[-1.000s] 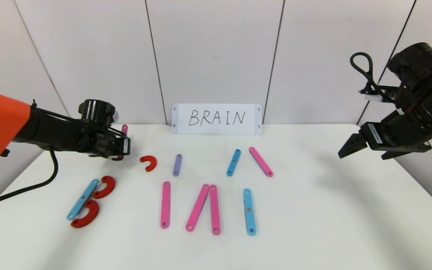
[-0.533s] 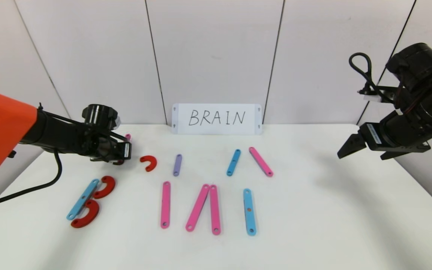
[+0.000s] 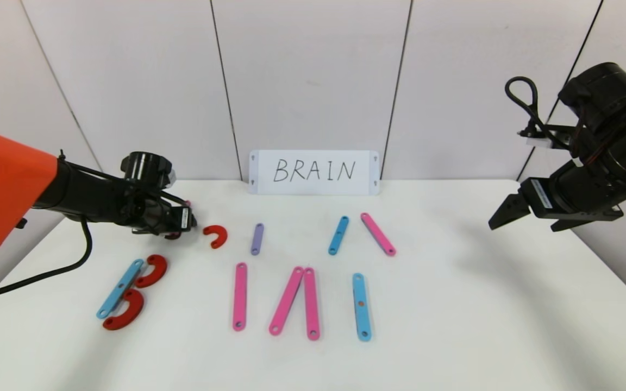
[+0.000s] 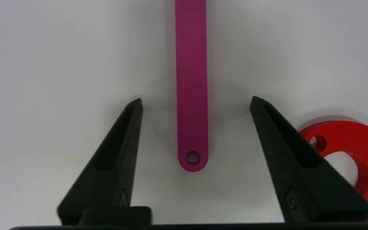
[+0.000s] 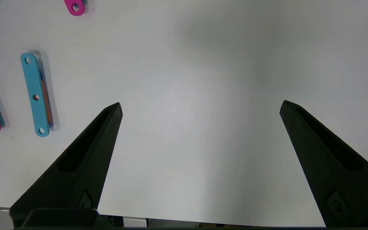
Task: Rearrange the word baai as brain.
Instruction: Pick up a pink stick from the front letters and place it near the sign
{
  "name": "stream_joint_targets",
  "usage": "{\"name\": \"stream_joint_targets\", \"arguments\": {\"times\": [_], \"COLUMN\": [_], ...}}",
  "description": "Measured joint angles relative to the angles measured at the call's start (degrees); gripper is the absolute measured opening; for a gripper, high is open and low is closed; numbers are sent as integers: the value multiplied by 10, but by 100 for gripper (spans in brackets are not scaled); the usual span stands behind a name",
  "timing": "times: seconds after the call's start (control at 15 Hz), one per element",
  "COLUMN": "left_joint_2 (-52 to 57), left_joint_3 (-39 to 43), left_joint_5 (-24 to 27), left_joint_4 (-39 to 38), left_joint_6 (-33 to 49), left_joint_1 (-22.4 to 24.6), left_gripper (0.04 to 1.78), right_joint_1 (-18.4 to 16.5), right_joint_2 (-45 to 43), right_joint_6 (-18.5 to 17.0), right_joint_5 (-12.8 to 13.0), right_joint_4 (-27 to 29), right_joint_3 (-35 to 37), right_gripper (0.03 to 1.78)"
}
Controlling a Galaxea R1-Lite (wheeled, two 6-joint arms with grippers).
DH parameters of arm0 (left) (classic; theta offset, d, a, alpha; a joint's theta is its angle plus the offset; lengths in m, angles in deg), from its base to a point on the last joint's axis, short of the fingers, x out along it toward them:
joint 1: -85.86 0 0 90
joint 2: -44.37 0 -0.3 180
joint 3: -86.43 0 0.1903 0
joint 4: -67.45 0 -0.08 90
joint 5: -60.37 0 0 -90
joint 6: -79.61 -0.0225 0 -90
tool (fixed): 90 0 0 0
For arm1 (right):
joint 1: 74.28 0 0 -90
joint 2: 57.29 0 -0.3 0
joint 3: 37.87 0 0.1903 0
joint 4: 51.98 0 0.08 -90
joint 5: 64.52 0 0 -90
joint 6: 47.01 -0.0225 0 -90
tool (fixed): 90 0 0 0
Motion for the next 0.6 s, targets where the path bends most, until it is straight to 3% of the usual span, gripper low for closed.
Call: {"name": "stream_joint_targets", "arguments": {"times": [0.27, 0.6], "left_joint_2": [18, 77], "left_joint_3": [2, 4], "left_joint_5": [-2, -2], "left_joint_4": [13, 97], "left_joint_6": [13, 37], "left_joint_1": [-5, -28], "left_gripper": [170, 174], "right_joint_1": [1, 2], "right_joint_2": [0, 1], "right_joint_6": [0, -1], "right_joint_5": [0, 1], "right_joint_4": [0, 0], "right_joint_3": [0, 1], "right_gripper": [172, 172]}}
